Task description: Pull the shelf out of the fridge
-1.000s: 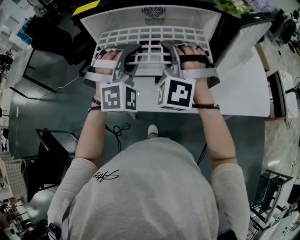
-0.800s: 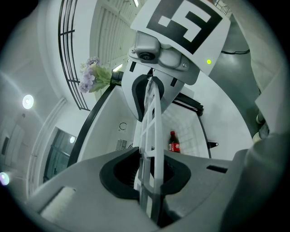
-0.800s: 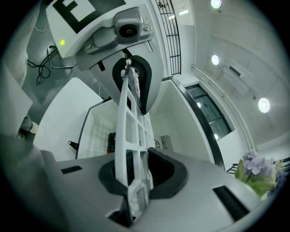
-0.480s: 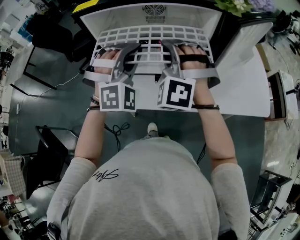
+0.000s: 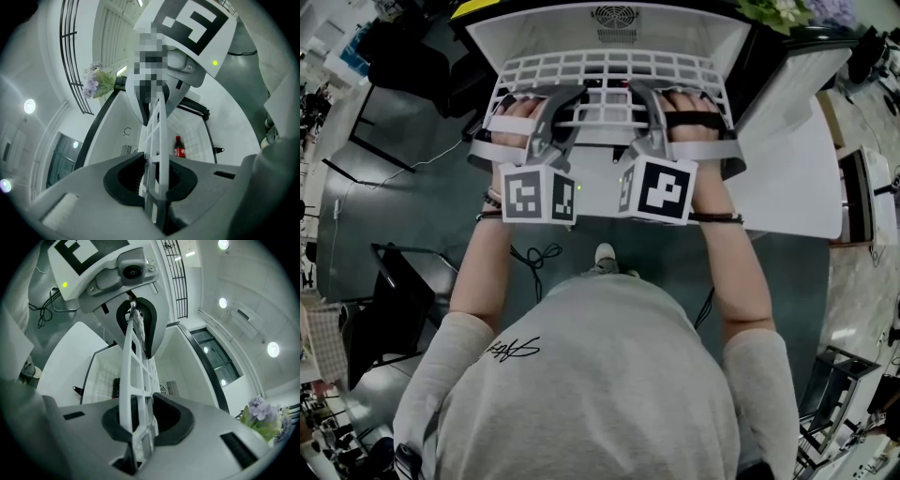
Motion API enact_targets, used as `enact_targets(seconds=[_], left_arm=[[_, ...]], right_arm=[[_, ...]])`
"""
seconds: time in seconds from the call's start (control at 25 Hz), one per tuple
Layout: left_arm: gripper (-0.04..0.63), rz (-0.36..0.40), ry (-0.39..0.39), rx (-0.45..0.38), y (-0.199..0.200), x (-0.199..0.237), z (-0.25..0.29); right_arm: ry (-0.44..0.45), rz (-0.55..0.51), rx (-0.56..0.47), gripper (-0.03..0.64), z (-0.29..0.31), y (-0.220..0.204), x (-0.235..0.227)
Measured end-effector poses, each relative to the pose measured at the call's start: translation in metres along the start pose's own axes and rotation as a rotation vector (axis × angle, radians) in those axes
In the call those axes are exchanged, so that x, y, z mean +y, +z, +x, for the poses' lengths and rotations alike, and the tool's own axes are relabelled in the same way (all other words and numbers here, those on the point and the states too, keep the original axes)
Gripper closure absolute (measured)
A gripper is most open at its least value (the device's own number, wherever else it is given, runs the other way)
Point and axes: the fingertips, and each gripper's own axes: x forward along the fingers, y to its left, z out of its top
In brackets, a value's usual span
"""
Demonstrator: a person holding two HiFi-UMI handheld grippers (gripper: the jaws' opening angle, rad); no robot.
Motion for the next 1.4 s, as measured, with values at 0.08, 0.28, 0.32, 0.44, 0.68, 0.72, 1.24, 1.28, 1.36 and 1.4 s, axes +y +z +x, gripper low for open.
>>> enact_targets(seconds=[0.08, 0.28, 0.32, 0.44, 0.68, 0.72, 1.24, 1.28, 1.36, 1.4], left_arm=[[0.548, 0.003, 0.001, -0.002, 0.001, -0.001, -0.001], [0.548, 0.008, 0.014, 0.001, 0.001, -0.002, -0.007], [0.548, 0.008, 0.016, 0.002, 0.002, -0.003, -0.008], [0.548, 0.009, 0.020, 0.004, 0.003, -0.004, -0.010], [0.548, 0.012, 0.029, 0.005, 0.005, -0.006, -0.013], [0.548, 0.010, 0.029, 0.005, 0.005, -0.007, -0.014], [0.549, 0.017, 0.041, 0.010, 0.009, -0.015, -0.023], [0.548, 0.017, 0.038, 0.011, 0.009, -0.017, -0.024], [0.548, 0.018, 0.033, 0.011, 0.010, -0.021, -0.025], [0.548, 0.017, 0.031, 0.012, 0.011, -0.022, -0.026]], right_arm=[[0.002, 0.002, 0.003, 0.568, -0.002, 0.000, 0.001], [-0.004, -0.006, -0.004, 0.567, -0.006, 0.003, 0.003], [-0.007, -0.009, -0.005, 0.568, -0.006, 0.003, 0.003], [-0.014, -0.016, -0.007, 0.567, -0.008, 0.004, 0.004], [-0.008, -0.028, -0.011, 0.568, -0.012, 0.005, 0.006], [-0.006, -0.033, -0.012, 0.568, -0.013, 0.005, 0.007], [-0.011, -0.028, -0.025, 0.568, -0.023, 0.008, 0.014], [-0.008, -0.028, -0.025, 0.568, -0.024, 0.007, 0.016], [-0.003, -0.032, -0.024, 0.568, -0.026, 0.007, 0.020], [-0.001, -0.032, -0.025, 0.568, -0.027, 0.007, 0.021]])
